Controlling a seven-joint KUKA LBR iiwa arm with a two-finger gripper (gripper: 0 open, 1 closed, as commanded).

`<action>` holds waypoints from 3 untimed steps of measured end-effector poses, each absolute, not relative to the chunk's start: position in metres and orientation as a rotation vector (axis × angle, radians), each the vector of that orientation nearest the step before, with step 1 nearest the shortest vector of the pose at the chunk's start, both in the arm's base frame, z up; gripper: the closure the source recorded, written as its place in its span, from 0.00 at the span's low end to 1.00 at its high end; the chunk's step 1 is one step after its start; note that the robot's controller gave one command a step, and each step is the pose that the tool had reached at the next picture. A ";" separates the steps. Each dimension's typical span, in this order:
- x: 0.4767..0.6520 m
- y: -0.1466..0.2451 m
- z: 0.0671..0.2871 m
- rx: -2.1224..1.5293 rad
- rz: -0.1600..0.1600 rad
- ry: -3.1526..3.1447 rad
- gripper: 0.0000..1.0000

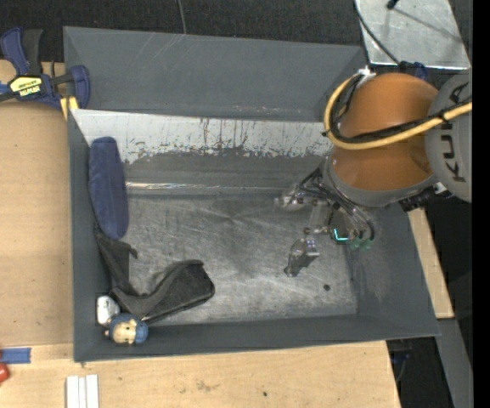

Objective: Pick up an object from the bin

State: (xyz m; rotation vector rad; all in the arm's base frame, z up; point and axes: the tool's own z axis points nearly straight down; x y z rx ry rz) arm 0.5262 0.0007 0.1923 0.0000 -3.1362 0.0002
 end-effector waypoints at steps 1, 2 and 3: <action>0.557 0.056 0.136 -0.163 -0.003 -3.135 0.00; 0.495 0.098 0.231 0.028 -0.004 -3.149 0.00; 0.505 0.153 0.185 0.233 -0.001 -3.131 0.00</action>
Offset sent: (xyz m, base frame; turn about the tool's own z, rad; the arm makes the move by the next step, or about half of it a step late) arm 0.0304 0.0524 -0.0539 0.1080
